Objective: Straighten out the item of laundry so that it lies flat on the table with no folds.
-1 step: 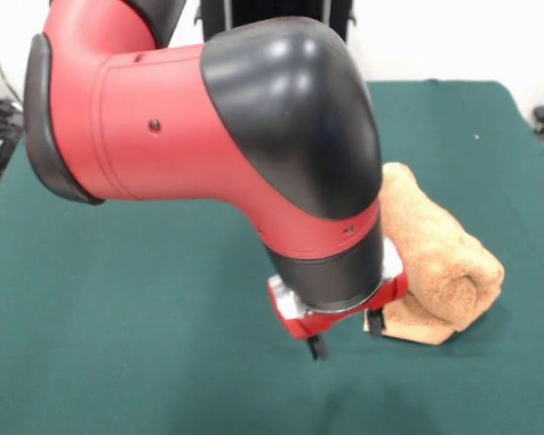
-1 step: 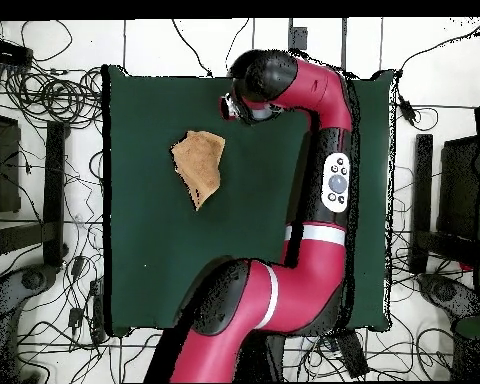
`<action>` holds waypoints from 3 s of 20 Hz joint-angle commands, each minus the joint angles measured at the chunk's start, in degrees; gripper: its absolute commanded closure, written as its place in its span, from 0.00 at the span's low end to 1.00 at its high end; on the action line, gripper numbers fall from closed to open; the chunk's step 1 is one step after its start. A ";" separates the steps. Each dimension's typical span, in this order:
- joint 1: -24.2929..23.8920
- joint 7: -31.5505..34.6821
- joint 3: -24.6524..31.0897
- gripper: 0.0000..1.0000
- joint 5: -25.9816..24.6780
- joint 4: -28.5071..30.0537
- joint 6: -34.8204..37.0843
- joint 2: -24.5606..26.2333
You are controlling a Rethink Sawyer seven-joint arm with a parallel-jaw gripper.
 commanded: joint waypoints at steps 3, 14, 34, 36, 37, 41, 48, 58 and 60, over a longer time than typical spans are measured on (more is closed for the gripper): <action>3.11 5.98 2.49 0.00 -2.51 2.85 10.28 2.01; 2.49 1.76 1.81 0.00 -2.44 5.17 2.73 3.56; 0.78 0.03 3.89 0.00 4.51 12.18 -11.89 3.79; 0.59 0.32 3.41 0.00 5.31 13.85 -13.02 3.38; 0.63 0.45 3.14 0.00 5.46 14.11 -12.95 3.29; 0.79 0.86 2.08 0.00 5.62 15.30 -12.95 2.92; 2.93 3.99 -2.54 0.00 1.75 14.15 -6.82 2.15; 6.75 10.57 -8.29 0.00 -0.03 11.37 0.58 -0.09; 7.75 12.58 -9.28 0.00 -0.54 10.01 0.41 -0.60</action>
